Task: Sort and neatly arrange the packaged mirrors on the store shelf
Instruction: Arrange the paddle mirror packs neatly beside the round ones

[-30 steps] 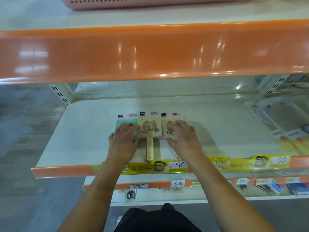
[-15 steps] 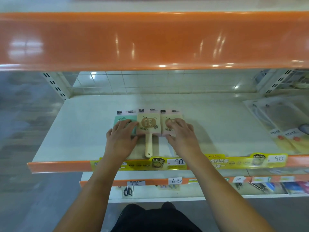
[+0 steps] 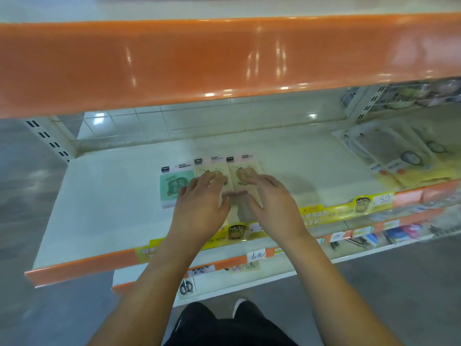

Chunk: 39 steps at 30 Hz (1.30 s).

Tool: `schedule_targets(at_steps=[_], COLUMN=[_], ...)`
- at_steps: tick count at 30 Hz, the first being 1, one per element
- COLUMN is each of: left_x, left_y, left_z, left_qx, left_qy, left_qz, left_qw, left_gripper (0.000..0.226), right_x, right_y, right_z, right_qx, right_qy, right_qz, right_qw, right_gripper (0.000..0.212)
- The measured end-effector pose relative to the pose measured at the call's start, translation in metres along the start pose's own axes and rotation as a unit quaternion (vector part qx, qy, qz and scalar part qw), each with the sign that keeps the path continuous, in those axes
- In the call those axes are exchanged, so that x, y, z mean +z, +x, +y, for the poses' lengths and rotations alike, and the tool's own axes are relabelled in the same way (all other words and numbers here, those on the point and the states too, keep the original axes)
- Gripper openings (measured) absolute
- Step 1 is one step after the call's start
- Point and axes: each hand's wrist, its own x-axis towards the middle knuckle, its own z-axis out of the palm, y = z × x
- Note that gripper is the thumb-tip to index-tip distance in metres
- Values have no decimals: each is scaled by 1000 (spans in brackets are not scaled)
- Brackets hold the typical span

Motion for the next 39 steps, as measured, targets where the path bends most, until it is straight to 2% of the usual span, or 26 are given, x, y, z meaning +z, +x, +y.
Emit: schedule_targets(at_steps=[8, 13, 17, 24, 30, 39], left_x=[20, 47, 59, 73, 93, 121], left_y=[2, -13, -22, -26, -18, -13], left_z=[42, 81, 109, 169, 247, 318], left_qx=[111, 183, 218, 242, 253, 205], left_qy=[-23, -46, -50, -25, -14, -10], left_qz=[-40, -88, -98, -98, -82, -69], left_qw=[993, 978, 970, 965, 964, 976], left_gripper=[43, 44, 43, 46, 45, 44], right_x=[-24, -35, -52, -91, -141, -188], right_y=[-59, -109, -137, -157, -175, -180], right_z=[13, 28, 38, 73, 135, 205], right_qx=[113, 193, 238, 254, 258, 231], right_qy=[-35, -47, -54, -36, -39, -18], right_qz=[94, 95, 114, 152, 156, 135], right_qw=[989, 975, 963, 955, 953, 963], right_gripper=[31, 38, 39, 39, 39, 38])
